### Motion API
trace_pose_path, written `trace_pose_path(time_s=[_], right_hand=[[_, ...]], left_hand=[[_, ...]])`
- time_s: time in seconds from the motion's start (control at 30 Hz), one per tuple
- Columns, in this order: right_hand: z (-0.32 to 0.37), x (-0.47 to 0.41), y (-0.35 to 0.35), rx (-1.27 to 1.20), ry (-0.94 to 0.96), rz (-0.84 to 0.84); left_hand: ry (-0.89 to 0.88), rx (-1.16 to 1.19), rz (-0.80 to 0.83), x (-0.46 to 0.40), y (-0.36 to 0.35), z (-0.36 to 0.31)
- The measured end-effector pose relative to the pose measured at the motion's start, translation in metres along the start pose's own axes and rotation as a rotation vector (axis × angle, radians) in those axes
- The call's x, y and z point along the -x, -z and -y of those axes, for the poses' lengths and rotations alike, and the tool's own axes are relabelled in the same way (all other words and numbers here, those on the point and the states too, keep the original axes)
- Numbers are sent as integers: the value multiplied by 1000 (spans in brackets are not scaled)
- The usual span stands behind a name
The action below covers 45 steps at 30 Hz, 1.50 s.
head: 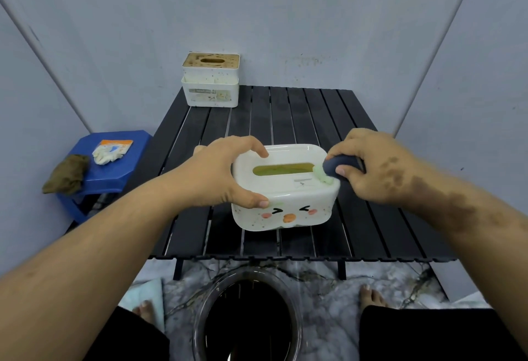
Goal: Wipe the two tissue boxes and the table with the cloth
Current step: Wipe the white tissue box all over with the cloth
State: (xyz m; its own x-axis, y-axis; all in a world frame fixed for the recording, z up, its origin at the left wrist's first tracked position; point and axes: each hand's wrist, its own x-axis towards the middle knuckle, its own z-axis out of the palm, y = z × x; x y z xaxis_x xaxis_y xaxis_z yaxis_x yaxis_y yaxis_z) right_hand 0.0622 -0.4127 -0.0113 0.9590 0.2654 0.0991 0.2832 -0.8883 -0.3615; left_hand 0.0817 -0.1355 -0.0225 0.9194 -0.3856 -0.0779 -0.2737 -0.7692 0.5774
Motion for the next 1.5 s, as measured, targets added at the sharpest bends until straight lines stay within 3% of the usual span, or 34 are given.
trace_pose_path(time_s=[0.17,0.43,0.57,0.77,1.03,1.13,1.3,1.5], right_hand=[[16,1,0,184,-31,129],[14,15,18,132,-38,174],[2,21,32,69,-43,164],[-12,17,32,-14,-71,163],[-19,2,20,-92,-56,22],[-23,-2,18,-212,-97,-63],[-25,-6,12,-539,-144,-227],[-8,-17,-12,-545,-60,-324]], left_hand=[[39,-28,25,2,0,-7],[13,-25,96,5,-2,-13],[-29,-67,132,7,-1,-14],[-278,-212,235,5,12,-8],[-237,-259,213,-4,9,-11],[-242,-203,160,-6,13,-9],[-212,89,84,-14,27,7],[-147,337,137,-16,36,26]])
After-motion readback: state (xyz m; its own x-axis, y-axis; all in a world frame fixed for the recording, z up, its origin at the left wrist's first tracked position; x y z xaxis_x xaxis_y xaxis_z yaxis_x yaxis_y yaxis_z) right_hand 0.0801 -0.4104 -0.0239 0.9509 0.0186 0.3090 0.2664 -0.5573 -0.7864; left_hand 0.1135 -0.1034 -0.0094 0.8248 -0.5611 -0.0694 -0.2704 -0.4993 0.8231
